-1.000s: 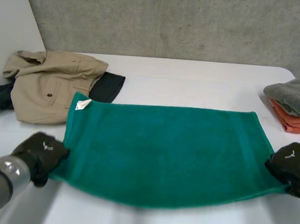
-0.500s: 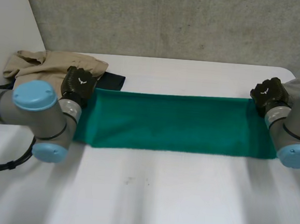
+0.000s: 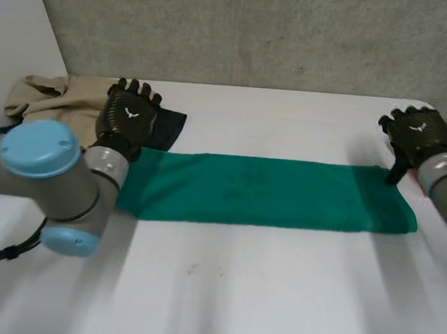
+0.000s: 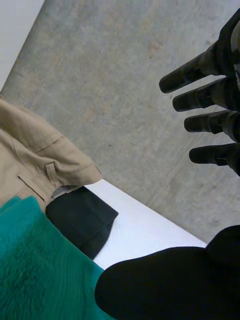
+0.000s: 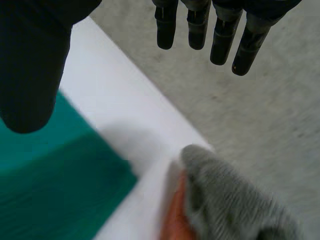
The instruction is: Fold the laundry.
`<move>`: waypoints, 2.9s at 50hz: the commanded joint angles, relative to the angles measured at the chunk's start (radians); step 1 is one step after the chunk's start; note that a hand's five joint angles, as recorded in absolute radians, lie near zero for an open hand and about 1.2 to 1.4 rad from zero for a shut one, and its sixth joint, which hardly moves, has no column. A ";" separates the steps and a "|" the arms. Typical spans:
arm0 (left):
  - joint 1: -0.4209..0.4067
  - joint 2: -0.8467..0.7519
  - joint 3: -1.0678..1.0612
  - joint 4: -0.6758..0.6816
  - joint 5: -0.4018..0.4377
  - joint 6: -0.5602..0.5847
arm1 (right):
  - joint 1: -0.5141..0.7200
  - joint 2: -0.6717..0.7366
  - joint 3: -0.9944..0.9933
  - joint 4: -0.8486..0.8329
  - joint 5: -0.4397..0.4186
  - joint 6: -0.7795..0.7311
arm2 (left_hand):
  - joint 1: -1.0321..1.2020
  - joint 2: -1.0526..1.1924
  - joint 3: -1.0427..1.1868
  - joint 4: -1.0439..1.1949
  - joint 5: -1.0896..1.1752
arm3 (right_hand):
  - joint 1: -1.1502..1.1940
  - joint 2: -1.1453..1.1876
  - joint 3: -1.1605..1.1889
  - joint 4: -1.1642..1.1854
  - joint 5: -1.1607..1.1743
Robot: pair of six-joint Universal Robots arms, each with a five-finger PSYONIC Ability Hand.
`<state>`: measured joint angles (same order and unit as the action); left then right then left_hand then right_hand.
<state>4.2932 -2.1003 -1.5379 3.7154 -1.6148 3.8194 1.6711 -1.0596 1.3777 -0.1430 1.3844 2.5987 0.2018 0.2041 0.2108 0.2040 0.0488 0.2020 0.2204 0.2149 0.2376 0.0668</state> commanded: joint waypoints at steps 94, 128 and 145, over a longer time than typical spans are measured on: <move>0.003 0.275 -0.260 -0.008 0.004 -0.262 | 0.652 0.073 0.075 -0.262 0.051 -0.126 | -0.027 -0.030 -0.036 -0.029 -0.049 | -0.027 -0.046 -0.040 -0.063 -0.067; -0.138 -0.107 0.071 -0.213 -0.042 -0.325 | 0.254 0.019 0.305 -0.092 0.042 0.132 | -0.026 -0.029 -0.035 -0.029 -0.048 | 0.402 0.384 0.389 0.367 0.363; -0.133 0.190 -0.134 -0.223 -0.030 -0.334 | 0.209 -0.135 0.294 -0.053 0.088 -0.119 | -0.027 -0.030 -0.036 -0.029 -0.049 | 1.194 1.176 1.181 1.159 1.155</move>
<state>4.1546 -2.0244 -1.5964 3.4900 -1.6512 3.4862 1.8771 -1.0905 1.6758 -0.2248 1.4453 2.6201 0.2028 0.2041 0.2108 0.2039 0.0488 0.8966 1.1703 1.1862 1.1871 0.9693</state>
